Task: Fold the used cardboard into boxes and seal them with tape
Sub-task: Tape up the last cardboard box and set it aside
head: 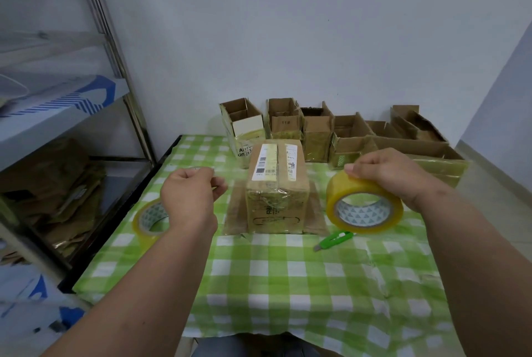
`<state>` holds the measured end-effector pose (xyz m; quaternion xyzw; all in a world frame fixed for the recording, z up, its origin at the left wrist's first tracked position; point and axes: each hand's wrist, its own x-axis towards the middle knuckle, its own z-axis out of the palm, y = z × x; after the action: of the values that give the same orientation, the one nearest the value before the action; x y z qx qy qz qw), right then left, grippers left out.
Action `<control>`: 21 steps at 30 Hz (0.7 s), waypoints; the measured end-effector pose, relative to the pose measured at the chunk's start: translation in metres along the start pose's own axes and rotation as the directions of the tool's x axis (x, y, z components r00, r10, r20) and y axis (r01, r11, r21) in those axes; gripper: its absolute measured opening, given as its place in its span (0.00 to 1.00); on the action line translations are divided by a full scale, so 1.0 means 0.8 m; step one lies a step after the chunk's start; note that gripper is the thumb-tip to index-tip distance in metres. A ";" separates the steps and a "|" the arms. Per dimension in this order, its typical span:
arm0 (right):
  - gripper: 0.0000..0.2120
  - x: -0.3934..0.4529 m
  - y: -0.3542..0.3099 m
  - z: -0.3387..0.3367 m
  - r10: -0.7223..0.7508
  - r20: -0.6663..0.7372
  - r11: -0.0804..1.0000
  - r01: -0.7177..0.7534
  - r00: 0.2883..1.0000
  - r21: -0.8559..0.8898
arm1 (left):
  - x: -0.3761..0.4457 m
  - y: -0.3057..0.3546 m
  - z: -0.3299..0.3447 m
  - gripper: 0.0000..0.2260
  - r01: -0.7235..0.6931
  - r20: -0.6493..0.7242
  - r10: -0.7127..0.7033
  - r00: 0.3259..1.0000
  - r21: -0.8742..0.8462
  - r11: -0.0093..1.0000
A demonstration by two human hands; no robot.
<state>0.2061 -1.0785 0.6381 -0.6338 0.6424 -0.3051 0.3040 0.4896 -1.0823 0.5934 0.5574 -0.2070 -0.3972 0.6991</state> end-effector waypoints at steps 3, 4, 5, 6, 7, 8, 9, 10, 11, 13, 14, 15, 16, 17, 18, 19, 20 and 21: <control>0.16 0.002 -0.006 0.001 0.035 -0.005 0.997 -0.036 0.999 -0.064 | -0.003 -0.004 -0.004 0.10 0.029 0.008 -0.029 1.000 -0.014 0.999; 0.14 0.003 -0.006 0.000 0.054 -0.009 0.996 -0.055 0.998 -0.076 | -0.004 -0.007 -0.005 0.10 0.046 0.009 -0.046 0.999 -0.016 0.999; 0.11 0.005 -0.006 0.000 0.074 -0.009 0.994 -0.074 0.997 -0.083 | -0.005 -0.009 -0.007 0.10 0.062 0.008 -0.062 0.998 -0.018 0.998; 0.08 0.006 -0.006 -0.001 0.094 -0.010 0.992 -0.095 0.995 -0.086 | -0.006 -0.012 -0.008 0.10 0.075 0.007 -0.075 0.997 -0.019 0.997; 0.07 0.007 -0.006 -0.001 0.107 -0.009 0.991 -0.108 0.994 -0.084 | -0.007 -0.014 -0.009 0.10 0.083 0.006 -0.083 0.997 -0.022 0.996; 0.06 0.008 -0.006 0.000 0.118 -0.010 0.990 -0.119 0.993 -0.082 | -0.007 -0.015 -0.009 0.10 0.089 0.004 -0.089 0.996 -0.027 0.996; 0.06 0.009 -0.006 0.001 0.126 -0.010 0.988 -0.126 0.992 -0.085 | -0.007 -0.015 -0.009 0.10 0.094 0.002 -0.094 0.996 -0.032 0.995; 0.06 0.009 -0.006 0.002 0.132 -0.009 0.987 -0.132 0.991 -0.095 | -0.007 -0.016 -0.009 0.09 0.100 0.001 -0.100 0.995 -0.035 0.994; 0.06 0.009 -0.006 0.003 0.133 -0.009 0.984 -0.133 0.991 -0.116 | -0.007 -0.017 -0.009 0.09 0.106 0.001 -0.106 0.994 -0.035 0.994; 0.09 0.009 -0.007 0.006 0.135 -0.006 0.975 -0.134 0.991 -0.174 | -0.006 -0.021 -0.010 0.08 0.119 0.000 -0.119 0.993 -0.027 0.992; 0.11 0.009 -0.006 0.009 0.142 -0.003 0.969 -0.139 0.990 -0.205 | -0.006 -0.025 -0.011 0.07 0.126 0.001 -0.126 0.992 -0.020 0.992; 0.13 0.010 -0.005 0.012 0.154 0.004 0.959 -0.149 0.988 -0.240 | -0.005 -0.029 -0.012 0.07 0.135 0.002 -0.135 0.991 -0.010 0.991; 0.14 0.010 -0.004 0.016 0.172 0.011 0.947 -0.162 0.985 -0.276 | -0.005 -0.034 -0.013 0.07 0.145 0.003 -0.145 0.989 0.001 0.989; 0.14 0.011 -0.002 0.020 0.188 0.017 0.934 -0.173 0.982 -0.314 | -0.004 -0.038 -0.014 0.07 0.158 0.001 -0.158 0.987 0.015 0.987; 0.14 0.013 0.002 0.024 0.206 0.018 0.918 -0.187 0.978 -0.349 | -0.003 -0.043 -0.015 0.07 0.173 -0.001 -0.173 0.985 0.029 0.984; 0.12 0.015 0.005 0.028 0.220 0.013 0.904 -0.198 0.976 -0.380 | -0.003 -0.047 -0.016 0.07 0.188 -0.001 -0.188 0.982 0.042 0.981; 0.11 0.016 0.008 0.032 0.228 0.002 0.888 -0.207 0.974 -0.411 | -0.002 -0.051 -0.016 0.08 0.198 0.000 -0.198 0.980 0.055 0.979; 0.11 0.018 0.009 0.037 0.231 -0.010 0.871 -0.212 0.973 -0.443 | -0.001 -0.054 -0.017 0.09 0.202 0.001 -0.203 0.979 0.074 0.977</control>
<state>0.2241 -1.0927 0.6141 -0.6148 0.7564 -0.1011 0.1993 0.4849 -1.0763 0.5488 0.5992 -0.1667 -0.4607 0.6332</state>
